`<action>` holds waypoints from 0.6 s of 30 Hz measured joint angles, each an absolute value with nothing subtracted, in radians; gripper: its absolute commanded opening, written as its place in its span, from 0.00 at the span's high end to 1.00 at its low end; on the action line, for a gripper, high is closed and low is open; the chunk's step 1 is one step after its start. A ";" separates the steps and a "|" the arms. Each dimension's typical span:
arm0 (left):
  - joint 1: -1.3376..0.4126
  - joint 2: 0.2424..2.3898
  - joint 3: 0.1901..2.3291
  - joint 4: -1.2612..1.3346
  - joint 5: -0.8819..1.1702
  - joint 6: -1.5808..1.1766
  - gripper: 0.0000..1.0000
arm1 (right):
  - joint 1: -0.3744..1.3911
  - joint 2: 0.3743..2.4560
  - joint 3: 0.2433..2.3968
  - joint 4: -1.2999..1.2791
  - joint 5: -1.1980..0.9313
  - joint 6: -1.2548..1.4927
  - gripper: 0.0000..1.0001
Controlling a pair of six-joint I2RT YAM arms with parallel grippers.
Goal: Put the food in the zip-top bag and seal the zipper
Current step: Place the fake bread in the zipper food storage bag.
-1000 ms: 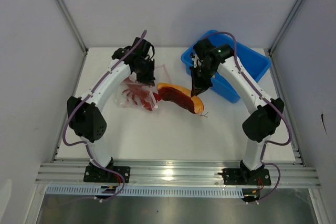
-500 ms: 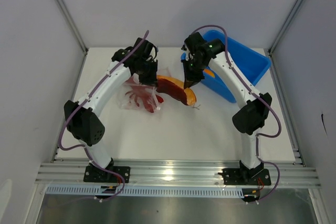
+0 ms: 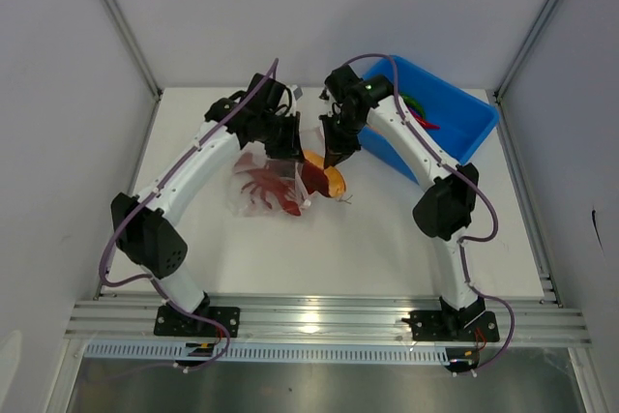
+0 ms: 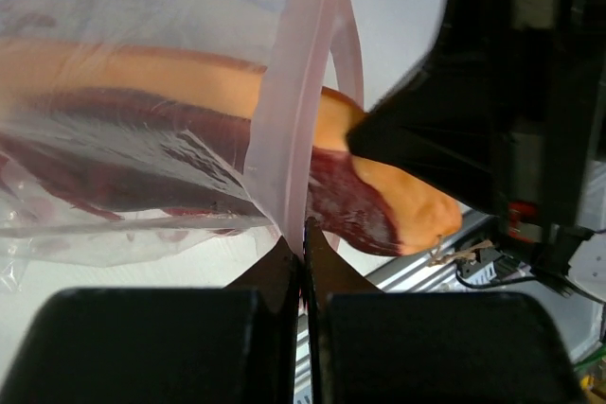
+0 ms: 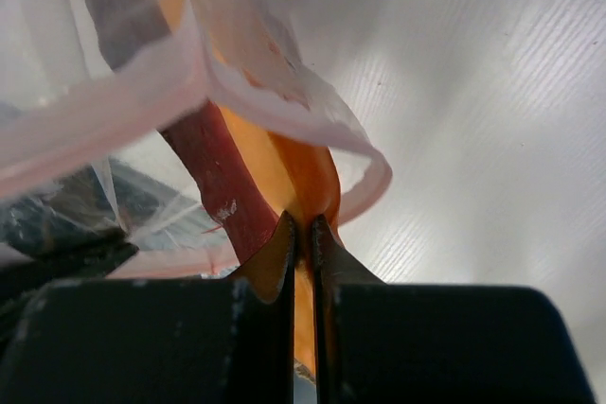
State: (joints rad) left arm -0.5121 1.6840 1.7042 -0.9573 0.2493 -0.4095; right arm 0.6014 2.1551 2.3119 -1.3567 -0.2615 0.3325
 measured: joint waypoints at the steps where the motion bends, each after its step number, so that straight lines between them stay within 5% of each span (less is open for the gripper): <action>1: -0.515 1.680 1.697 -0.947 0.261 -0.410 0.99 | 0.601 2.161 2.312 -1.357 -0.270 0.339 1.00; 12: -0.538 1.655 1.607 -0.878 0.348 -0.418 1.00 | 0.599 2.206 2.350 -1.357 -0.341 0.396 1.00; 13: -0.538 1.653 1.605 -0.875 0.355 -0.419 0.99 | 0.598 2.210 2.350 -1.352 -0.351 0.406 0.78; 18: -0.539 1.637 1.590 -0.837 0.401 -0.431 1.00 | 0.593 2.222 2.350 -1.287 -0.405 0.459 0.17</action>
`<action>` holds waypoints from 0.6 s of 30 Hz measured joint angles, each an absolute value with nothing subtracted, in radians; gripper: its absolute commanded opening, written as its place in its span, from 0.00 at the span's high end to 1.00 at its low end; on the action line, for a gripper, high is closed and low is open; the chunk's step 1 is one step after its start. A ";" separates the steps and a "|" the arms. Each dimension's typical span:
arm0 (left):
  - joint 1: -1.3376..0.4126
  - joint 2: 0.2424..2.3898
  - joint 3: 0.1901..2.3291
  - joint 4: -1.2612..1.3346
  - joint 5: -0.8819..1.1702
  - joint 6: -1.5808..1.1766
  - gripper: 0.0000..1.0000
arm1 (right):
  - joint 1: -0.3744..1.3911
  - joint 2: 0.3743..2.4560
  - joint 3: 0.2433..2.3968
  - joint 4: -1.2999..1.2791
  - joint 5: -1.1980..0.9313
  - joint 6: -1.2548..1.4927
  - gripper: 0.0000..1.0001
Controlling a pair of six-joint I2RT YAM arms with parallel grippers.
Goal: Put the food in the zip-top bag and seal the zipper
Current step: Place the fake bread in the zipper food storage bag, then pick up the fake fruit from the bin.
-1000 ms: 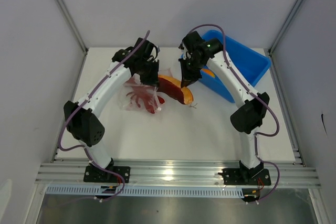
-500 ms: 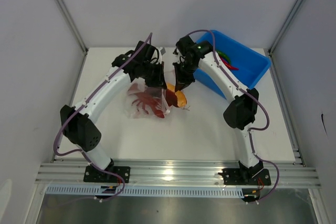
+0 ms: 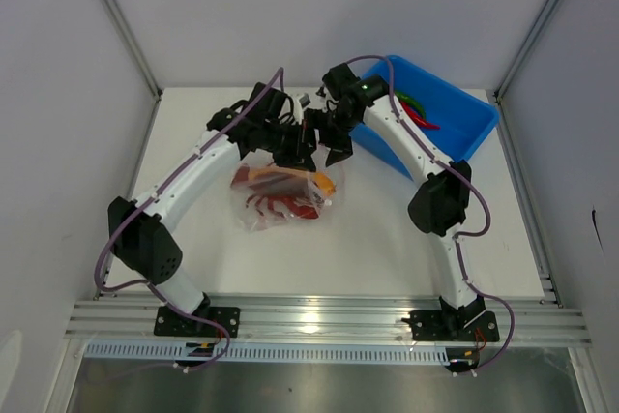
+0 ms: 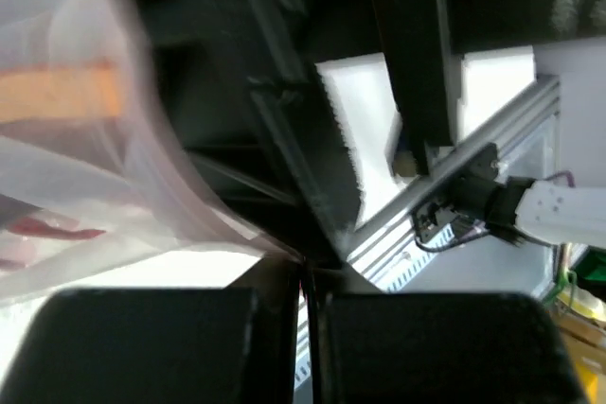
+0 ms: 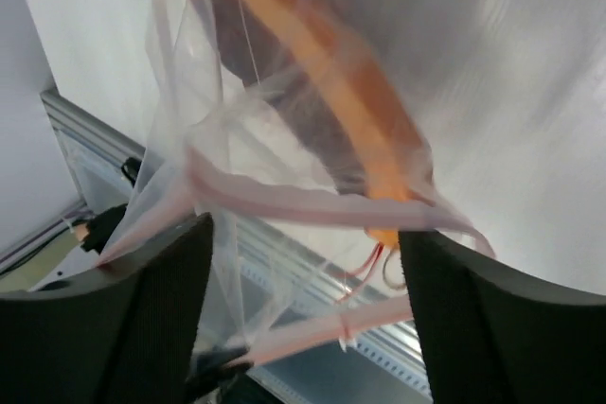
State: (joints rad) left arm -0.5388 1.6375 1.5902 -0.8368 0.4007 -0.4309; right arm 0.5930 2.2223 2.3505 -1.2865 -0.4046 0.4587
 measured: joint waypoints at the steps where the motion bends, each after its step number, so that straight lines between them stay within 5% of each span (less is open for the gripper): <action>1: -0.539 1.631 1.586 -0.840 0.416 -0.437 0.99 | 0.593 2.222 2.349 -1.270 -0.402 0.461 0.01; 10: -0.530 1.605 1.584 -0.773 0.556 -0.490 0.99 | 0.544 2.099 2.233 -1.161 -0.386 0.456 0.01; 18: -0.437 1.576 1.583 -0.755 0.570 -0.500 0.99 | 0.266 1.768 2.024 -1.044 -0.317 0.473 0.01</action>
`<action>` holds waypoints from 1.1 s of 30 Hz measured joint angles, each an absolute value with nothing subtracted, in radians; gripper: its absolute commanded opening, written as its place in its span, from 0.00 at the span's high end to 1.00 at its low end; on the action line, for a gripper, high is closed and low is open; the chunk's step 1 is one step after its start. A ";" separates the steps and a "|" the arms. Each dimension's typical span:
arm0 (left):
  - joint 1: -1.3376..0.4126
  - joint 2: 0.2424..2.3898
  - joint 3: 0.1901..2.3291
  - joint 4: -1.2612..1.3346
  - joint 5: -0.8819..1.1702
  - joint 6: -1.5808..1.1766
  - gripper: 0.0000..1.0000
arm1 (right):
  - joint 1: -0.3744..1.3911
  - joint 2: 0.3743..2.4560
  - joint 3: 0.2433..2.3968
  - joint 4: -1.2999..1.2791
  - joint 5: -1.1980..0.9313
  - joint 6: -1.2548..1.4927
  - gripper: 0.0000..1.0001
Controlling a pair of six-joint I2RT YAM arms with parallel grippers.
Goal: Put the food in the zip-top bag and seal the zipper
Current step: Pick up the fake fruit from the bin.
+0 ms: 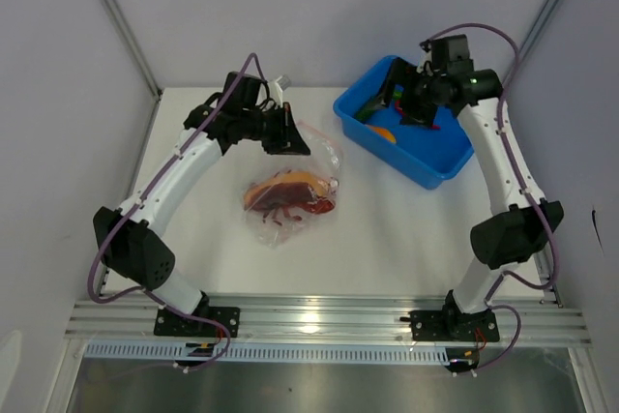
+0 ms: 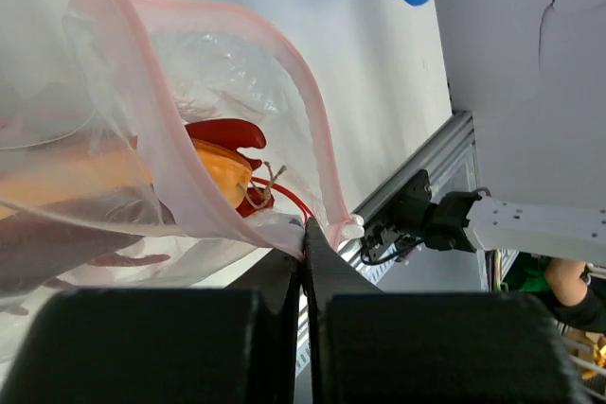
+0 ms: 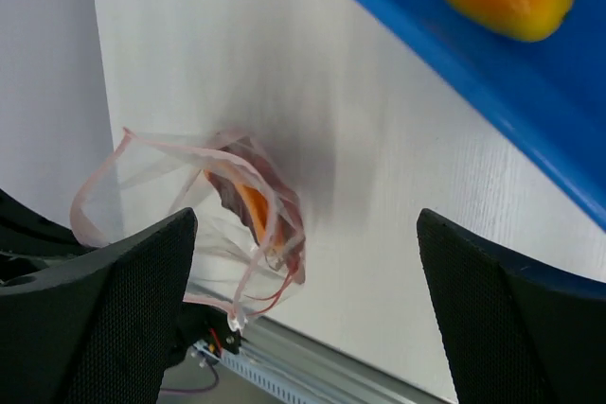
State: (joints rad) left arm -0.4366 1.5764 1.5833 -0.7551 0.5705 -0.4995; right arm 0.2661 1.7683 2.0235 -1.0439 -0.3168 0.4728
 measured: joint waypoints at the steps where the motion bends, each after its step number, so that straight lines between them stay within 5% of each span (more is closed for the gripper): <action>1: -0.427 1.576 1.580 -0.756 0.567 -0.500 0.99 | 0.236 1.747 1.991 -1.011 -0.321 0.480 0.01; 7: -0.421 1.576 1.521 -0.751 0.554 -0.518 0.99 | 0.097 1.808 1.942 -0.818 -0.360 0.530 0.01; 15: -0.422 1.581 1.518 -0.771 0.542 -0.513 0.99 | 0.088 2.258 2.349 -0.862 -0.312 0.461 0.02; 33: -0.354 1.639 1.485 -0.817 0.358 -0.399 0.99 | 0.185 2.373 2.189 -1.061 -0.115 0.240 0.07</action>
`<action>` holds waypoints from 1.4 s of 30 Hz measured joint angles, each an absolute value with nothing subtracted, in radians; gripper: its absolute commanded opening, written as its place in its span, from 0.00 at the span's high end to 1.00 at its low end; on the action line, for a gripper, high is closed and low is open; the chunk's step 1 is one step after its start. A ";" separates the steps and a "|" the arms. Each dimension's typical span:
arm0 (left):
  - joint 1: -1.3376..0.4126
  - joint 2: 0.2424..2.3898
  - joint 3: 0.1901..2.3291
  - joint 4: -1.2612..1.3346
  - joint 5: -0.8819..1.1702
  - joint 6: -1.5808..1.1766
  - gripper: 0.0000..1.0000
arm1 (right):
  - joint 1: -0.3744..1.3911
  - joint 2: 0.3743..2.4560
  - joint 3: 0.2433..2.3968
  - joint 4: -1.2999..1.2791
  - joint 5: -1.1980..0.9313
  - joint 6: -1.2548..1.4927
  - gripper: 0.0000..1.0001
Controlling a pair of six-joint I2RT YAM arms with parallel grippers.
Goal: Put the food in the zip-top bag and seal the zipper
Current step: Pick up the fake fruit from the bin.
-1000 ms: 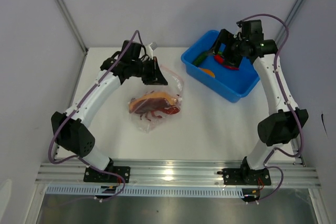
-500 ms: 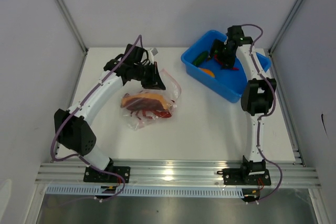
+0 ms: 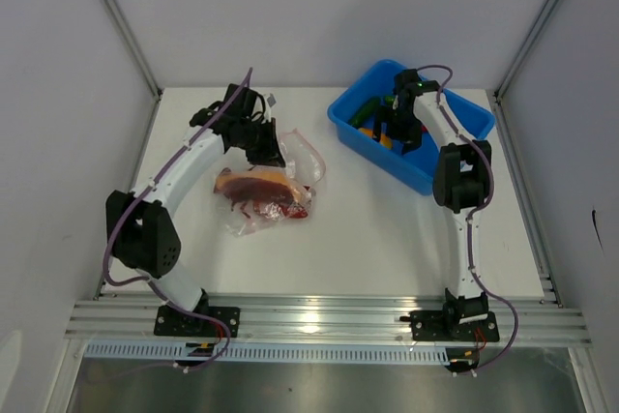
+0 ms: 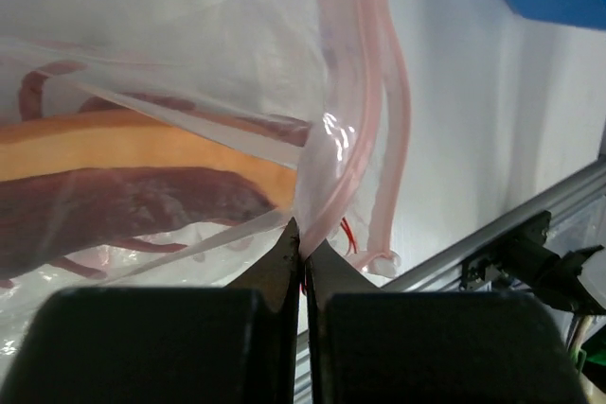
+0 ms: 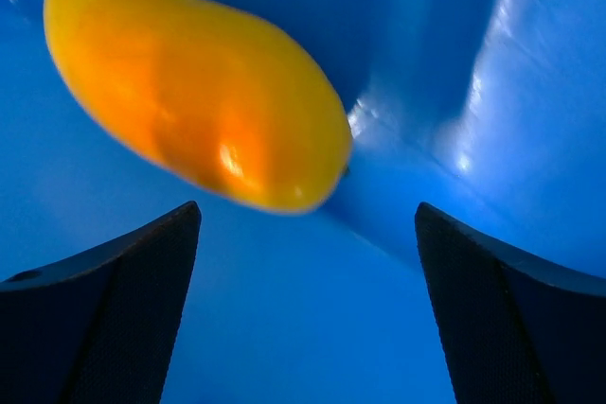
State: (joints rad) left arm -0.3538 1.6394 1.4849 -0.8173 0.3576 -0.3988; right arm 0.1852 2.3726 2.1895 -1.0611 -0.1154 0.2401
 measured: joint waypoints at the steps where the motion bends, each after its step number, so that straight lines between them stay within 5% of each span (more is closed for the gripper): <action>1: -0.345 1.650 1.485 -0.818 0.353 -0.398 0.99 | 0.192 2.382 2.193 -1.060 -0.120 0.236 0.09; 13: -0.311 1.743 1.480 -0.835 0.340 -0.383 0.99 | 0.214 2.551 2.381 -1.023 -0.075 0.291 0.43; 19: -0.300 1.742 1.454 -0.831 0.340 -0.382 0.99 | 0.165 2.564 2.381 -0.918 -0.087 0.385 0.46; 25: -0.292 1.736 1.415 -0.822 0.341 -0.381 0.99 | 0.118 2.546 2.327 -0.809 -0.098 0.435 0.39; 27: -0.292 1.736 1.411 -0.821 0.343 -0.381 0.99 | 0.112 2.537 2.312 -0.799 -0.102 0.443 0.29; 30: -0.291 1.736 1.411 -0.815 0.344 -0.381 0.99 | 0.109 2.531 2.311 -0.789 -0.116 0.442 0.01; 42: -0.288 1.736 1.410 -0.795 0.369 -0.382 0.99 | 0.111 2.528 2.306 -0.728 -0.139 0.330 0.01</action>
